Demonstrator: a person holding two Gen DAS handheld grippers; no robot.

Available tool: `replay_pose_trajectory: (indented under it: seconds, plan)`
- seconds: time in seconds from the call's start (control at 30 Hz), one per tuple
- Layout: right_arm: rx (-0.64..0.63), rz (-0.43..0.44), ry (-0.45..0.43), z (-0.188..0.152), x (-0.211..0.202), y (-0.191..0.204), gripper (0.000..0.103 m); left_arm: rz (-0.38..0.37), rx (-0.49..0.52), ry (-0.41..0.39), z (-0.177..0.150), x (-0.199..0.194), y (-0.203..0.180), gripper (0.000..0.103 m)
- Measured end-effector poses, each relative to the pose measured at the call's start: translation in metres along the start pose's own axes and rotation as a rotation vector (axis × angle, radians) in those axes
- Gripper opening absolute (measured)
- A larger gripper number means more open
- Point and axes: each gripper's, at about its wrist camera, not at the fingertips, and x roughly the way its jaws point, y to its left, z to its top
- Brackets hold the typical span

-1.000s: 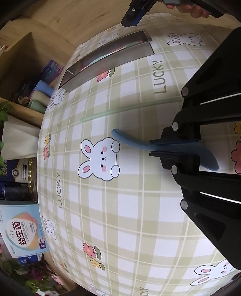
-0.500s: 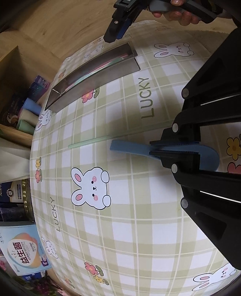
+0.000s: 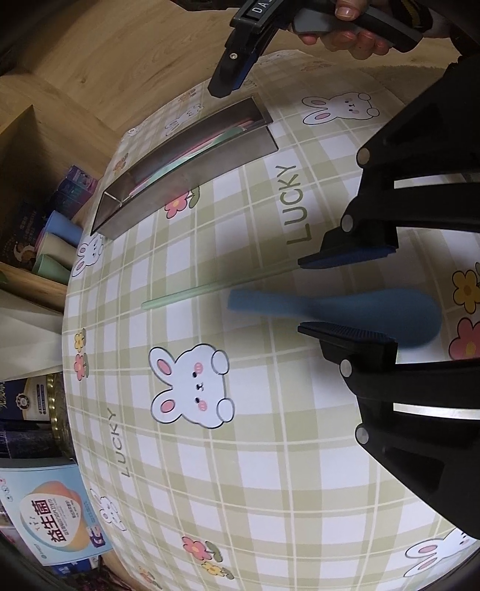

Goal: Organize utensils
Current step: 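Grasp the blue spoon handle on the table with the left gripper, then close the right gripper on a green chopstick while the left gripper holds the blue spoon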

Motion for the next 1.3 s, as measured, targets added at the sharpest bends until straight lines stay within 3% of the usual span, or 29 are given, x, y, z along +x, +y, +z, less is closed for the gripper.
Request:
replay_pose_trajectory:
  seconds: [0.3,0.6,0.67,0.7,0.77,1.1,1.2,1.3]
  plan:
    - [0.001,-0.001,0.002,-0.001,0.000,0.002,0.088,0.017,0.093,0.023,0.003,0.008,-0.002,0.029]
    - [-0.033,0.001,-0.002,-0.003,0.000,0.009,0.088,0.063,0.101,0.025,-0.002,0.020,0.000,0.028]
    - [-0.039,0.003,-0.005,-0.002,-0.001,0.011,0.087,0.069,0.103,0.016,-0.004,0.019,0.000,0.025]
    - [-0.043,0.006,-0.006,-0.002,-0.001,0.013,0.087,0.067,0.100,0.011,-0.005,0.019,0.001,0.018]
    - [-0.056,0.007,-0.009,-0.003,-0.001,0.017,0.087,0.064,0.082,-0.001,-0.007,0.017,0.005,0.017]
    - [-0.147,0.013,0.001,-0.006,0.003,0.043,0.069,0.105,-0.080,-0.129,-0.007,-0.011,0.040,0.017]
    - [-0.177,0.045,0.003,-0.006,0.005,0.055,0.057,0.115,-0.118,-0.158,-0.007,-0.018,0.051,0.017]
    - [-0.214,0.064,0.024,-0.008,0.011,0.068,0.051,0.116,-0.148,-0.171,-0.009,-0.021,0.061,0.017]
